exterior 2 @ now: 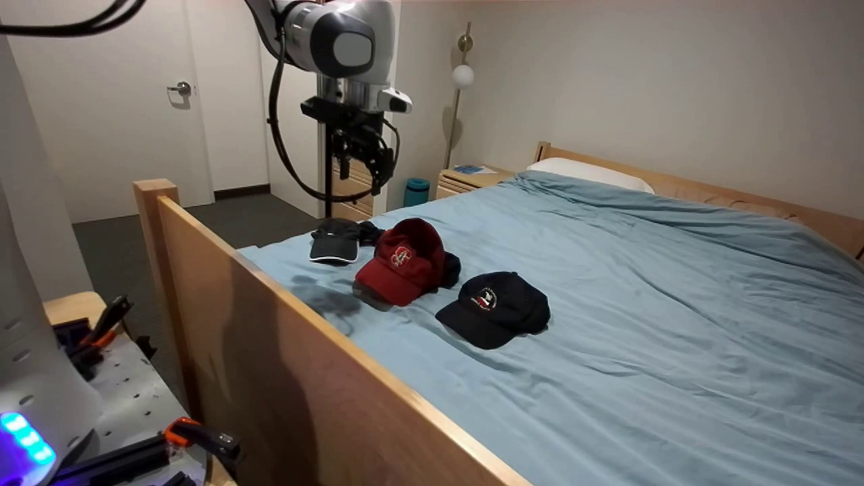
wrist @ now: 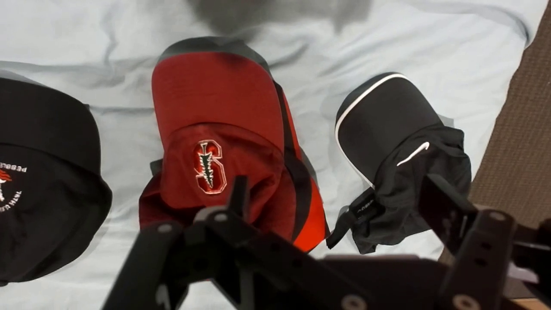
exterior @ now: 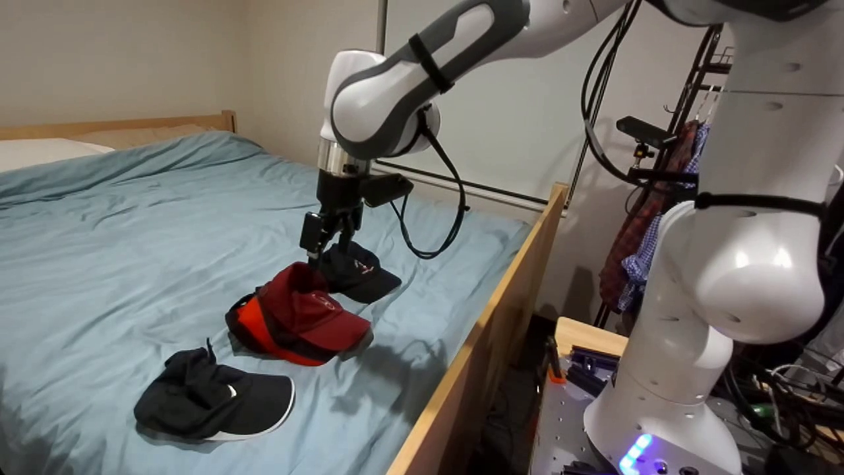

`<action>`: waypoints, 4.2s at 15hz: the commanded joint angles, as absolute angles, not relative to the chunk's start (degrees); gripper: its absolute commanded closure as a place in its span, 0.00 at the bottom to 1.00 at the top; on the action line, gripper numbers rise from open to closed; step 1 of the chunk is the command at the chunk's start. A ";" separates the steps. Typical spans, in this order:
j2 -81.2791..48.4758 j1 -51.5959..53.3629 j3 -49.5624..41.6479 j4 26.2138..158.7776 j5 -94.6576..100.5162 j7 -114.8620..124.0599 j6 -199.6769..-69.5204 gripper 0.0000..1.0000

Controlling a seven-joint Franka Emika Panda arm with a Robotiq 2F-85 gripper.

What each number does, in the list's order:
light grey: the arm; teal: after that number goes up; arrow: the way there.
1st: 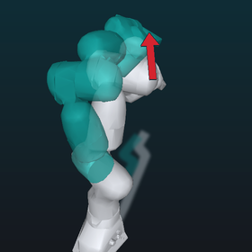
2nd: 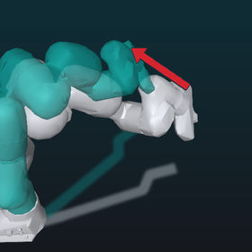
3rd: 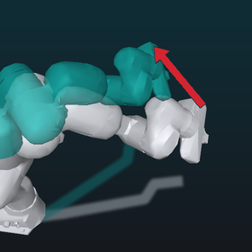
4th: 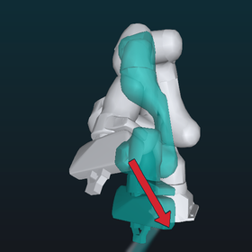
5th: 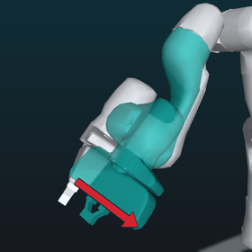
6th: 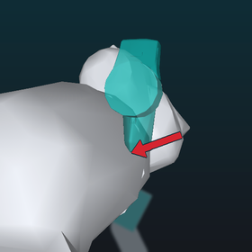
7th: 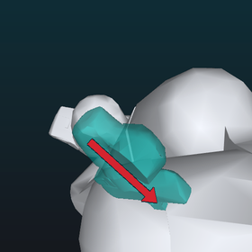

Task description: Move the caps to the right

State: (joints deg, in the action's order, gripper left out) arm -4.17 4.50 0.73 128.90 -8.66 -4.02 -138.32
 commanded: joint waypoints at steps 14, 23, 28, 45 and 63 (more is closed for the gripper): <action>-11.38 1.04 2.87 128.76 -5.08 -24.68 -134.74 0.00; -18.39 2.13 0.83 129.92 24.13 -24.96 -155.60 0.00; -19.86 3.16 -0.34 128.91 25.86 -22.43 -154.69 0.00; -31.88 -3.65 2.38 125.77 23.67 -36.36 -158.31 0.00; -32.74 3.83 -8.60 124.73 38.19 -32.88 -183.62 0.66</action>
